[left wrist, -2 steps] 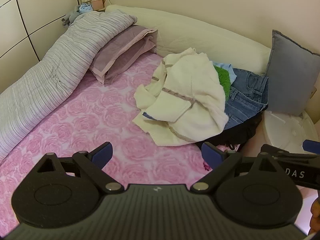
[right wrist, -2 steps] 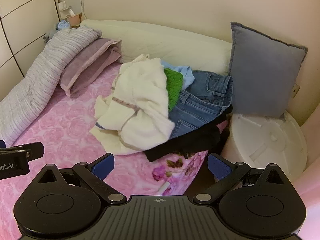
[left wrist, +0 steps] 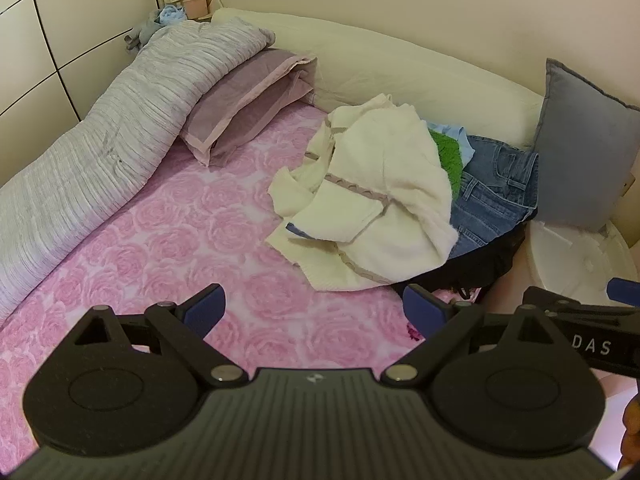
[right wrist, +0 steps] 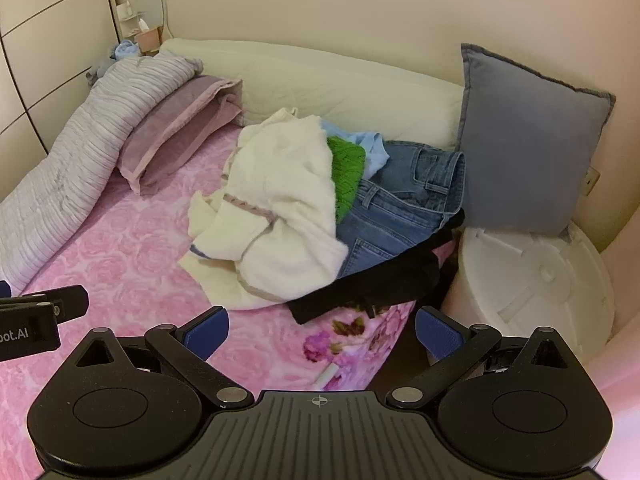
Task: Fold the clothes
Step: 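Move both grippers toward the cream cardigan on the clothes pile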
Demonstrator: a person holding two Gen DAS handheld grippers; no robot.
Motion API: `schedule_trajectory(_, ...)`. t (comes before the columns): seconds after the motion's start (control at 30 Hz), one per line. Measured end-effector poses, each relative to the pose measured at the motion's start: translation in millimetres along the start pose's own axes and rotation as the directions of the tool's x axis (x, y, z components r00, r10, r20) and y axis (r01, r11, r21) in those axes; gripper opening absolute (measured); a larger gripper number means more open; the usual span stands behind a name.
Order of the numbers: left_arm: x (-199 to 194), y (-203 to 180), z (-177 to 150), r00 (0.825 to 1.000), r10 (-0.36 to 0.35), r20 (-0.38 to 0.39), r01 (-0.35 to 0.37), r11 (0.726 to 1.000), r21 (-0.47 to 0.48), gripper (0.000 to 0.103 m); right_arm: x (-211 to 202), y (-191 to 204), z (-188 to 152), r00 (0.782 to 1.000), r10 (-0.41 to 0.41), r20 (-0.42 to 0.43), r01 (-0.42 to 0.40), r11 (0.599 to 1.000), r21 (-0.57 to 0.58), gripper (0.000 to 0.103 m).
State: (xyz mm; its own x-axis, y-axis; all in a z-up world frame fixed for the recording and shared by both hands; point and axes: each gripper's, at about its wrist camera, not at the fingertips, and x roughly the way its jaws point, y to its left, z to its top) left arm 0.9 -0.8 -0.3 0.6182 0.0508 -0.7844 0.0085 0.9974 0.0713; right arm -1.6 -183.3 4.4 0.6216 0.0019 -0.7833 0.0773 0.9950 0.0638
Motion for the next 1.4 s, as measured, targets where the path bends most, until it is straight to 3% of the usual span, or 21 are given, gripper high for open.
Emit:
schedule_trajectory(0.3, 5, -6, 6, 1.0, -0.003, -0.008, 0.003, 1.0, -0.016, 0.094, 8, -1, -1, 1.0, -0.013, -0.01, 0.013, 1.0, -0.027, 0.102)
schedule_trajectory(0.9, 11, -51, 13, 1.0, 0.008, -0.002, -0.008, 1.0, -0.026, 0.094, 11, -42, 7, 1.0, -0.005, -0.005, 0.005, 0.999, -0.034, 0.102)
schedule_trajectory(1.4, 22, -52, 23, 1.0, -0.025, -0.001, 0.025, 1.0, 0.004, 0.094, 15, -48, 13, 1.0, -0.026, -0.012, 0.026, 1.0, -0.008, 0.102)
